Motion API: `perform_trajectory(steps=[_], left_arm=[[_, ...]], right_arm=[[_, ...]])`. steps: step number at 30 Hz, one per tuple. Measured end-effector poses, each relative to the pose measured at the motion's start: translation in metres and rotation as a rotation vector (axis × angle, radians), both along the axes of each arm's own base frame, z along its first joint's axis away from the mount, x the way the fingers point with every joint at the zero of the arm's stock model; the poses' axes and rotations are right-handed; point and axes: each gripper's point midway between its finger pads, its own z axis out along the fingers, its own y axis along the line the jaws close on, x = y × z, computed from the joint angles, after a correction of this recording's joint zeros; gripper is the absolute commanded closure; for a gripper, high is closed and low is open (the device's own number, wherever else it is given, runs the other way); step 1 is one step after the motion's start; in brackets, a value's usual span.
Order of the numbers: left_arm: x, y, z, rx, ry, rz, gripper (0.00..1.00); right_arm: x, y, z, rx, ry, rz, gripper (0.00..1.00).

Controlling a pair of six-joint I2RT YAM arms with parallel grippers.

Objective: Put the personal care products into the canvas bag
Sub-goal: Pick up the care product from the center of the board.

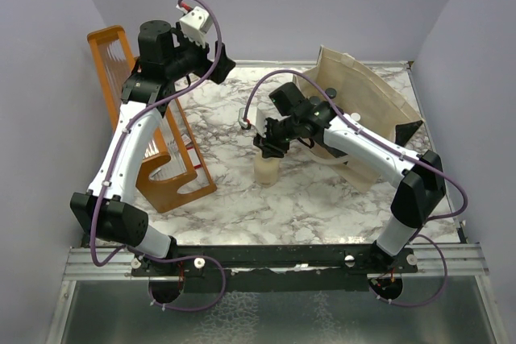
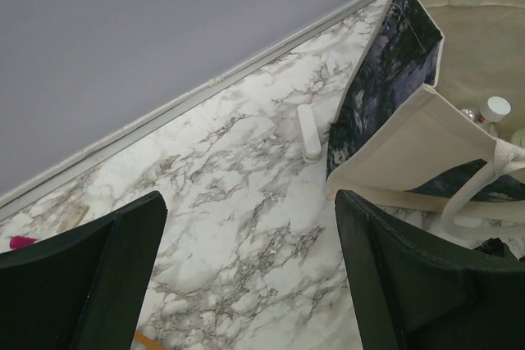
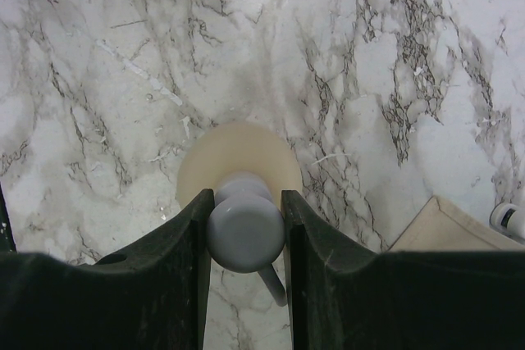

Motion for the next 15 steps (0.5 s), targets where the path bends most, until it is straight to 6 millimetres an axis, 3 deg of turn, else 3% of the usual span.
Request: perform_trajectory(steps=[15], left_arm=[[-0.0025, -0.0044, -0.0049, 0.006, 0.007, -0.022, 0.14]], right_arm=[[-0.0017, -0.0016, -0.0002, -0.001, 0.001, 0.0, 0.91]])
